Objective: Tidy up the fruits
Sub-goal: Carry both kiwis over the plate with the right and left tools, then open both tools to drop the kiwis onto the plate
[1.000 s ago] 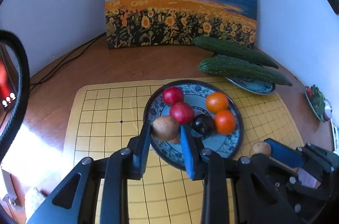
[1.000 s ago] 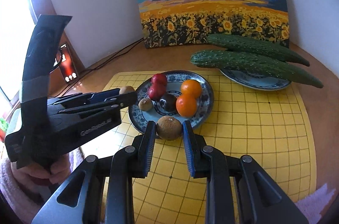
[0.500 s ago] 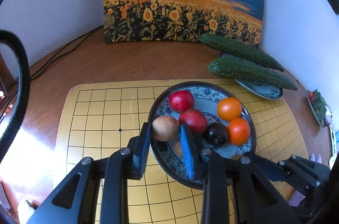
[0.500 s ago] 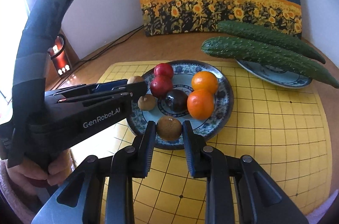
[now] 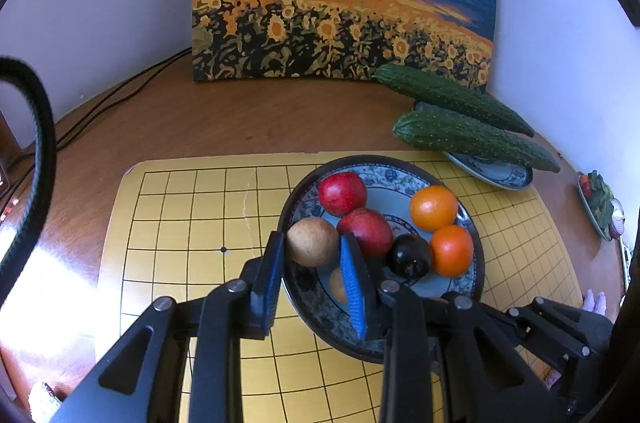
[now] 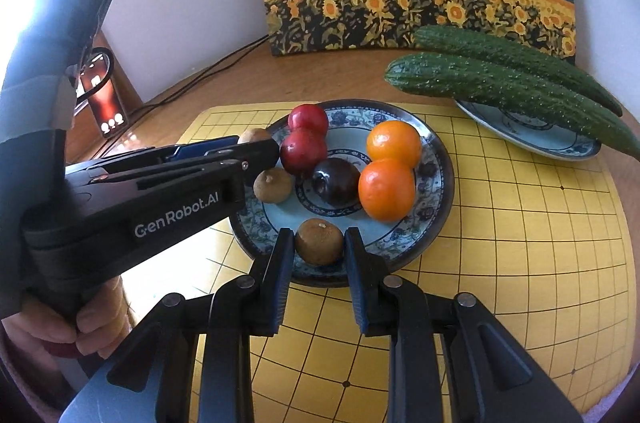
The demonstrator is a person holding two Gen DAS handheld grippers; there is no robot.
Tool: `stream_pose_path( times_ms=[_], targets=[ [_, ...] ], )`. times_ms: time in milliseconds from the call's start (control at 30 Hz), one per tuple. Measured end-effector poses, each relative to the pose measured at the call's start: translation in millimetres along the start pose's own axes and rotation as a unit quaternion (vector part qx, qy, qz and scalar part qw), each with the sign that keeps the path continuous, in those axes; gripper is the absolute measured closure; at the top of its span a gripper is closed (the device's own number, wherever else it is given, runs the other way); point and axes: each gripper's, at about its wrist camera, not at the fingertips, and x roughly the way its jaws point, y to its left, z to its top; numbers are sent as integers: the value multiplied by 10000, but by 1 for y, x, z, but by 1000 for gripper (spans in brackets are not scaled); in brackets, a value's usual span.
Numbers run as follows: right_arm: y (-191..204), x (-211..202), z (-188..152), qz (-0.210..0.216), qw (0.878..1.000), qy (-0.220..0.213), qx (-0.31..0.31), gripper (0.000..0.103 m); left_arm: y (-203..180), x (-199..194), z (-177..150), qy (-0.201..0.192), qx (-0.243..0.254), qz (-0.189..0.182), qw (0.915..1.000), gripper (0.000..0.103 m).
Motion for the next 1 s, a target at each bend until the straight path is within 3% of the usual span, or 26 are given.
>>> stream_pose_path(
  times_ms=[667, 1000],
  targets=[
    [-6, -21, -4, 2, 9996, -192, 187, 58, -12, -23, -6, 6, 131, -3, 9999, 69],
    [-17, -44, -10, -87, 9991, -309, 270, 54, -17, -44, -20, -23, 64, 135, 9999, 55]
  ],
)
